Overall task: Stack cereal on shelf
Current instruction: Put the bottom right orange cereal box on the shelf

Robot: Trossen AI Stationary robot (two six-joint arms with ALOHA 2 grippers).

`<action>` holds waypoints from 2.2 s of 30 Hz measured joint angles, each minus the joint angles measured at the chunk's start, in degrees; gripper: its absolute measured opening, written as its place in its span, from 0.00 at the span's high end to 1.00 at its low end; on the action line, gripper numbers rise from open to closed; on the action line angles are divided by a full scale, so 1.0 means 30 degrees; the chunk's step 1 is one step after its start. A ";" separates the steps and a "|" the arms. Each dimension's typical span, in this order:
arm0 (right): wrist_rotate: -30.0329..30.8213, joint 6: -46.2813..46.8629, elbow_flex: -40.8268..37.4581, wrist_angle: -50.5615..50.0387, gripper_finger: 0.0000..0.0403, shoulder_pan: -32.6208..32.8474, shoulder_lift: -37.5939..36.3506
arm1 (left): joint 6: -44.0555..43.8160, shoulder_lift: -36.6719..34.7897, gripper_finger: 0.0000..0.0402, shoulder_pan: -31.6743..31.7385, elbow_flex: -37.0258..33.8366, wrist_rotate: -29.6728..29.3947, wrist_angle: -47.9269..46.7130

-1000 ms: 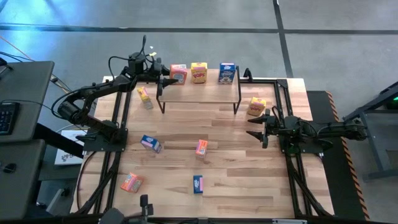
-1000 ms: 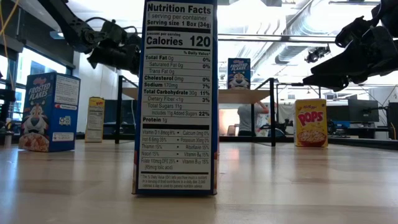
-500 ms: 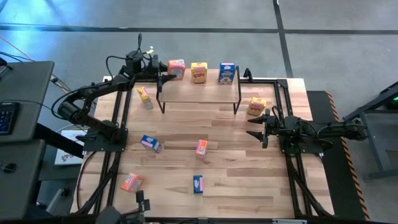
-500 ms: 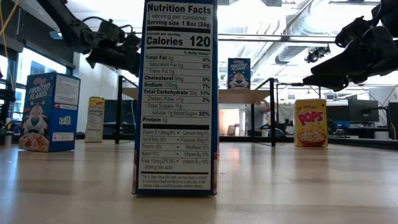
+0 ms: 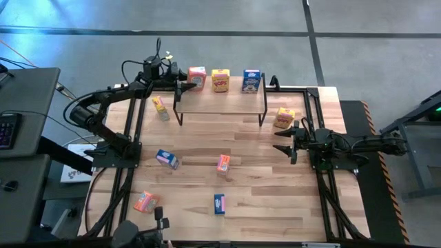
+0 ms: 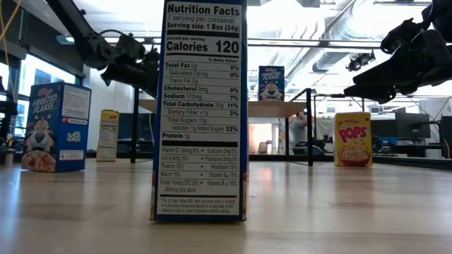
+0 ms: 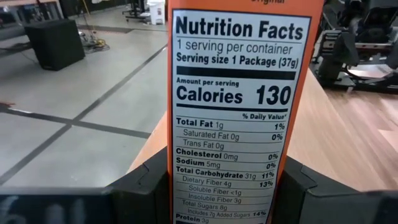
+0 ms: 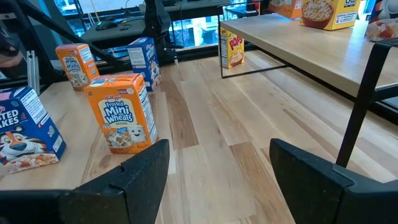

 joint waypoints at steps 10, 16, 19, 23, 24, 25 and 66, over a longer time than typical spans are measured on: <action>0.0000 -0.0003 0.0000 0.0000 0.33 0.0000 -0.0002 | -0.0012 0.0625 0.59 0.0069 0.0360 0.0055 0.0079; 0.0000 -0.0003 0.0000 0.0000 0.33 0.0000 0.0004 | -0.0124 0.0625 0.56 0.0233 0.0368 -0.0066 0.0021; 0.0000 -0.0005 0.0007 0.0000 0.33 0.0000 -0.0003 | -0.0130 0.0625 0.53 0.0252 0.0368 -0.0135 0.0000; 0.0000 -0.0001 0.0001 0.0000 0.33 0.0000 -0.0003 | -0.0135 0.0625 0.51 0.0262 0.0368 -0.0159 -0.0023; 0.0000 0.0000 0.0000 0.0000 0.33 0.0000 0.0002 | -0.0153 0.0625 0.51 0.0264 0.0368 -0.0159 -0.0023; 0.0003 -0.0004 0.0003 0.0000 0.33 0.0000 0.0000 | -0.0153 0.0625 0.51 0.0270 0.0368 -0.0159 -0.0023; 0.0004 -0.0003 0.0007 0.0000 0.33 0.0000 0.0004 | -0.0678 -0.1665 0.40 0.0474 0.0280 -0.3162 -0.2862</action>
